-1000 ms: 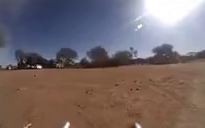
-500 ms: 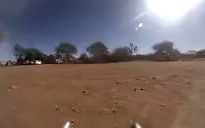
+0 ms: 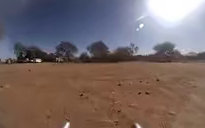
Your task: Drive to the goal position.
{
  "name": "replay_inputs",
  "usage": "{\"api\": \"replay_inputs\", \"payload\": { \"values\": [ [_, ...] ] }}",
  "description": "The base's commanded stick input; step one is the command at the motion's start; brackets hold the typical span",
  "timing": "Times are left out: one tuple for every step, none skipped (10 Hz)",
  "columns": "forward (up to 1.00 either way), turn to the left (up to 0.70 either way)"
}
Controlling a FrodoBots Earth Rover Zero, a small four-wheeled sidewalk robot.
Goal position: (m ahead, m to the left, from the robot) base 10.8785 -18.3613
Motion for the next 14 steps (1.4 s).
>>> {"api": "replay_inputs", "payload": {
  "values": [
    [0.50,0.00],
    [0.50,0.00],
    [0.50,0.00],
    [0.50,0.00],
    [0.50,0.00],
    [0.50,0.00],
    [0.50,0.00],
    [0.50,0.00],
    [0.50,0.00],
    [0.50,0.00],
    [0.50,0.00],
    [0.50,0.00],
    [0.50,0.00],
    [0.50,0.00]
  ]
}}
